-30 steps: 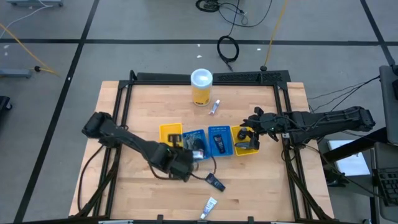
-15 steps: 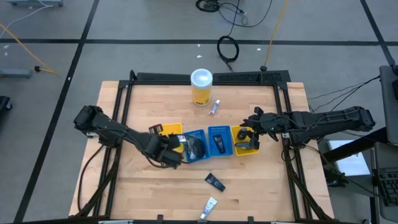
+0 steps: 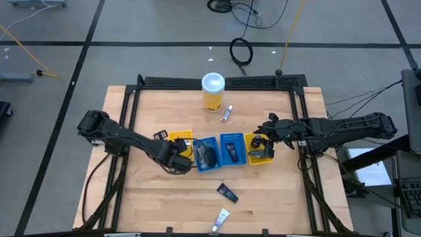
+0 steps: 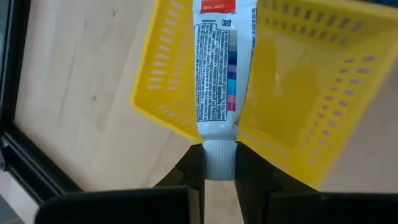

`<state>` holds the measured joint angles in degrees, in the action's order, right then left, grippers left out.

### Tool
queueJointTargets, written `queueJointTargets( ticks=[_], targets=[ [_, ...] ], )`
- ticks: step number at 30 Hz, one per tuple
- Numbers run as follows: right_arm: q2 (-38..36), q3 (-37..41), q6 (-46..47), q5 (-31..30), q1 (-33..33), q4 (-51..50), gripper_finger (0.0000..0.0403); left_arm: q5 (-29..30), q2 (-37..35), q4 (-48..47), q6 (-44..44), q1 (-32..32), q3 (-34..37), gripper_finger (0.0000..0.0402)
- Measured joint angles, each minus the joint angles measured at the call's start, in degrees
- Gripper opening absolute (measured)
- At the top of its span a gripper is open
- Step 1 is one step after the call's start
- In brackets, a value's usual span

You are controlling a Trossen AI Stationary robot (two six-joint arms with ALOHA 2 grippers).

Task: Pick & Place Travel size toiletries
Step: Put the white toothpaste into the left yellow bin, then put the blue shave cream into the right blue bin

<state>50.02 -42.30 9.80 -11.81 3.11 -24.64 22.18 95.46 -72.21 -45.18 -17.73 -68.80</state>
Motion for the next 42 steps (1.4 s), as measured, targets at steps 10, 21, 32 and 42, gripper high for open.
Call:
queueJointTargets(
  ticks=[10, 21, 32, 42],
  targets=[
    [0.0, 0.0, 0.0, -0.1, 0.0, 0.0, 0.0130, -1.3, 0.0, 2.0, 1.0, 1.3, 2.0, 0.0077],
    [0.0, 0.0, 0.0, -0.1, 0.0, 0.0, 0.0130, -1.3, 0.0, 2.0, -0.6, 1.4, 2.0, 0.0099],
    [0.0, 0.0, 0.0, -0.1, 0.0, 0.0, 0.0130, -1.2, 0.0, 1.6, -0.2, 1.5, 2.0, 0.0184],
    [0.0, 0.0, 0.0, -0.1, 0.0, 0.0, 0.0130, -4.9, 0.0, 4.7, 2.2, 0.2, -5.3, 0.0175]
  ],
)
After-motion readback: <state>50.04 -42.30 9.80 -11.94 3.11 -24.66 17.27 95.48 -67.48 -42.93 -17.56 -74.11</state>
